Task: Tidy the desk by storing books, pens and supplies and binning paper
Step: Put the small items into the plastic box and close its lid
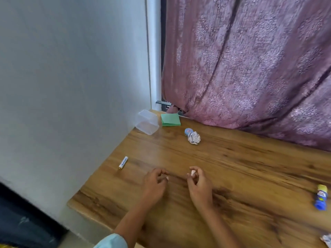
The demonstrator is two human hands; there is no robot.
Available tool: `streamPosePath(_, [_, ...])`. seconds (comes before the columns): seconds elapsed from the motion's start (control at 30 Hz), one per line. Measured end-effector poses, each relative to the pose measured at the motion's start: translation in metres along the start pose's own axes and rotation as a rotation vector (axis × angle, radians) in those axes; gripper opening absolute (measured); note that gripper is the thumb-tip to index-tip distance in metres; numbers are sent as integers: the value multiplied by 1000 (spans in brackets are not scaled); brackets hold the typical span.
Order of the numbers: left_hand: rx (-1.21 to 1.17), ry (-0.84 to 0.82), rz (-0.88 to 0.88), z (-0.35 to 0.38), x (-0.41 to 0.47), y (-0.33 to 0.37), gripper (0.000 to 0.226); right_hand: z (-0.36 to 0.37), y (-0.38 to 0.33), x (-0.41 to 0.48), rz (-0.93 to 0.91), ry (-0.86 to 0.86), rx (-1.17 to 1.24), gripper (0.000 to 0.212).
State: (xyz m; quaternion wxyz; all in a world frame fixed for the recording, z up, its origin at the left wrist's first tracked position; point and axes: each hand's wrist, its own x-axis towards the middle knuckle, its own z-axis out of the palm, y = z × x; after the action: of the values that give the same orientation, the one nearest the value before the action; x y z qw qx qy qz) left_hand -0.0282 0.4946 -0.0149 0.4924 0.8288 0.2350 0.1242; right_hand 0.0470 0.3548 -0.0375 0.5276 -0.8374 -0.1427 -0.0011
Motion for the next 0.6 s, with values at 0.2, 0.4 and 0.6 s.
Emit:
streamPosePath(0.2, [29,-97,137,7,63,8,13,4,-7,29,33,201,-76,8])
streamPosePath(0.4, [26,-14,203,-20,119,-1,15,29,-40,81,12,204,-107,8])
streamPosePath(0.6, [-124,222,51,-64,170,-8,42,84,-79,140,-40,-79,-179,29])
